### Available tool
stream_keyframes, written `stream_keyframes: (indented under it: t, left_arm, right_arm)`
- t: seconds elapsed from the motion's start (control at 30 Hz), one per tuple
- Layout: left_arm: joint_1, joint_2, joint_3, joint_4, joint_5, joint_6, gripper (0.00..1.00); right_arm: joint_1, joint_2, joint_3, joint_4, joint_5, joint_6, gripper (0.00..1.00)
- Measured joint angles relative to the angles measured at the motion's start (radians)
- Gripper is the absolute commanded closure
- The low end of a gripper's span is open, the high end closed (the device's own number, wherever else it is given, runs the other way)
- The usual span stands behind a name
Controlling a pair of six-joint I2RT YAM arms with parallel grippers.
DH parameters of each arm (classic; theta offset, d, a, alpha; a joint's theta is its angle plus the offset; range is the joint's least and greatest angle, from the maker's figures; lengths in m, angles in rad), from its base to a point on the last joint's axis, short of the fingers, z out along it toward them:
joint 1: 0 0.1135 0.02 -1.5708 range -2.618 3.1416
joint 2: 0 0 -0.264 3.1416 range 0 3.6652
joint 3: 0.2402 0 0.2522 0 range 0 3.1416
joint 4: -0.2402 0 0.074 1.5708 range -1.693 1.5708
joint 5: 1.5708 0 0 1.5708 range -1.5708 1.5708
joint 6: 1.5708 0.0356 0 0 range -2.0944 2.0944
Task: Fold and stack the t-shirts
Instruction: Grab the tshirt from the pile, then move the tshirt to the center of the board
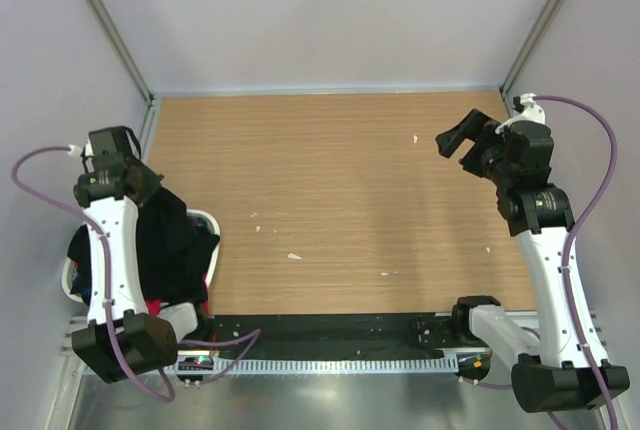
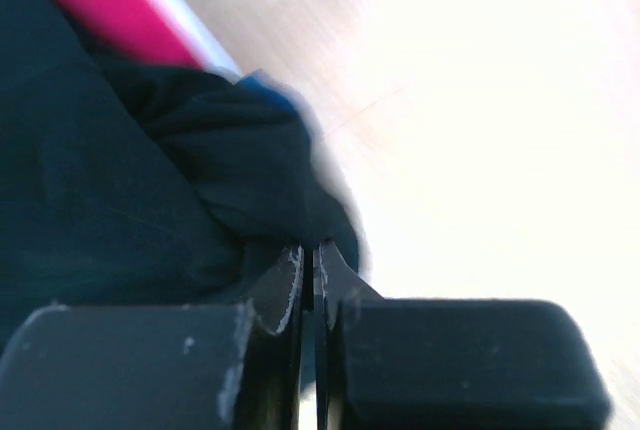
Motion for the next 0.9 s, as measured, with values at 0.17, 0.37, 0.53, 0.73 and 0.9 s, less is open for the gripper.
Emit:
stream_keyframes:
  t: [0.17,0.37,0.53,0.73,0.9]
  left_arm:
    - [0.001,0.046,0.351,-0.043,0.095,0.043,1.0]
    - [-0.051,0.119,0.79,-0.047,0.256,0.039,1.0]
    - [-0.251,0.247,1.121,0.066,0.335,-0.015,0.99]
    - [-0.629,0.424,1.268,0.206,0.319,-0.034,1.0]
    - [-0.874,0.519,1.099,0.269,0.207,0.01,1.0]
  right_arm:
    - [0.0,0.0,0.032,-0.034,0.068,0.019,0.0]
    - [0.0,0.053,0.056,-0.112,0.169,0.049,0.0]
    - [0.0,0.101,0.093,-0.186,0.229,0.085,0.01]
    - [0.0,0.08,0.108,-0.262,0.296,0.11,0.0]
    - [0.0,0.013,0.132,-0.344,0.38,0.113,0.0]
